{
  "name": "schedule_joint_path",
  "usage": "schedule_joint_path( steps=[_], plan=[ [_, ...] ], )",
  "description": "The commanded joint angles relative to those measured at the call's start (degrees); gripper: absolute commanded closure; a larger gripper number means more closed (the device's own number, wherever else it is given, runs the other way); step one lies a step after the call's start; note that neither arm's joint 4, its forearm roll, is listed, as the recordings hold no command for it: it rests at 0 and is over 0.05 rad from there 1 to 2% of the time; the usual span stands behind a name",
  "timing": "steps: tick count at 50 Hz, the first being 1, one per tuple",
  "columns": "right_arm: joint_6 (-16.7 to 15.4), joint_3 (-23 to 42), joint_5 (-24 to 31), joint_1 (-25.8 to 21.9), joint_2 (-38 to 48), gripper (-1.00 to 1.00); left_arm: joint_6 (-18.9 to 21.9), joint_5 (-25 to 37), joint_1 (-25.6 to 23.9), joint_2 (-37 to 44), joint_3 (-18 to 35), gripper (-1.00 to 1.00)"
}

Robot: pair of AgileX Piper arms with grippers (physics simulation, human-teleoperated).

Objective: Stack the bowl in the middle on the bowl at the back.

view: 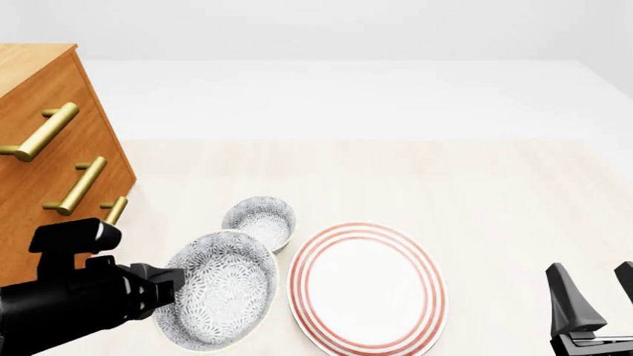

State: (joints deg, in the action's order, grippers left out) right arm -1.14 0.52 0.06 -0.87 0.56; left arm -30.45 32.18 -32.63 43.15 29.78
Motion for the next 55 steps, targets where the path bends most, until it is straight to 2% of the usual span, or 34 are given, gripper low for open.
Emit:
schedule_joint_path(
  steps=[1, 7, 19, 20, 27, 36, 40, 55],
  plan=[
    [-0.2, 0.0, 0.0, -0.1, 0.0, -1.0, 3.4, 12.8, -1.7, -5.3, 9.4, 1.0],
    [-0.2, 0.0, 0.2, -0.1, -0.1, -1.0, 3.8, 16.7, -4.5, -7.0, 11.2, 1.0],
    [-0.2, 0.0, 0.2, -0.1, -0.1, -1.0, 4.2, 19.9, -10.9, -8.9, 9.7, 1.0],
    [-0.2, 0.0, 0.2, -0.1, -0.1, -1.0, 3.2, 20.0, -11.7, -9.1, 9.5, 1.0],
    [-0.2, 0.1, 0.3, -0.1, -0.2, -1.0, 4.5, 20.8, -13.3, -9.5, 9.3, 1.0],
    [-0.3, 0.1, 0.4, -0.1, -0.3, -1.0, 4.2, 19.6, -16.8, -9.0, 7.3, 1.0],
    [-0.3, 0.1, 0.4, -0.2, -0.3, -1.0, 2.9, 18.1, -19.1, -8.9, 4.8, 1.0],
    [-0.1, 0.1, 0.4, -0.1, -0.4, -1.0, -1.0, 12.0, -25.2, -5.0, 0.9, 1.0]
  ],
)
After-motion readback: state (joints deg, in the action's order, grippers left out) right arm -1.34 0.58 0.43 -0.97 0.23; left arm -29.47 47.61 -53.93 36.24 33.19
